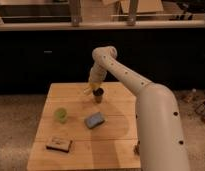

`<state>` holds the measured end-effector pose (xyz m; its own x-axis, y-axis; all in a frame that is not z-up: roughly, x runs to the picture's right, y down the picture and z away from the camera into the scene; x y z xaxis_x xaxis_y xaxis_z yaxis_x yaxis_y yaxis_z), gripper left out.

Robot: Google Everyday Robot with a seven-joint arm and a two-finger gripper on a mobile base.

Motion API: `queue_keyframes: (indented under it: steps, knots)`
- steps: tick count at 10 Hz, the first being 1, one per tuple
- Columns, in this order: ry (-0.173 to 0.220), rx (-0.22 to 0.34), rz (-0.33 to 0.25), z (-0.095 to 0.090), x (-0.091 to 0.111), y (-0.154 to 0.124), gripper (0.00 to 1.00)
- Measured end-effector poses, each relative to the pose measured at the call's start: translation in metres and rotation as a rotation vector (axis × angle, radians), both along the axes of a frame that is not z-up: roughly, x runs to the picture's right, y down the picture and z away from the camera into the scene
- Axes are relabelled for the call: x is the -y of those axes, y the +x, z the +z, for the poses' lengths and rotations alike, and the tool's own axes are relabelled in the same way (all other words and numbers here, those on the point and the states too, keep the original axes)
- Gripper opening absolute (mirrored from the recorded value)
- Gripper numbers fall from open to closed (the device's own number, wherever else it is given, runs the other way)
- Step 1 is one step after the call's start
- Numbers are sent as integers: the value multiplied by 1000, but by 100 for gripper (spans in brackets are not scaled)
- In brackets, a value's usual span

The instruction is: Place banana in metal cup

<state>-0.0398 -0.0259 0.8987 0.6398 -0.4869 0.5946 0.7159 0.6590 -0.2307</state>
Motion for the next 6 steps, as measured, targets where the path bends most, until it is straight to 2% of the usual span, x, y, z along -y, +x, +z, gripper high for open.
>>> queue_keyframes:
  steps: [6]
  knots:
    - [-23,-33,-24,6,1,23,0]
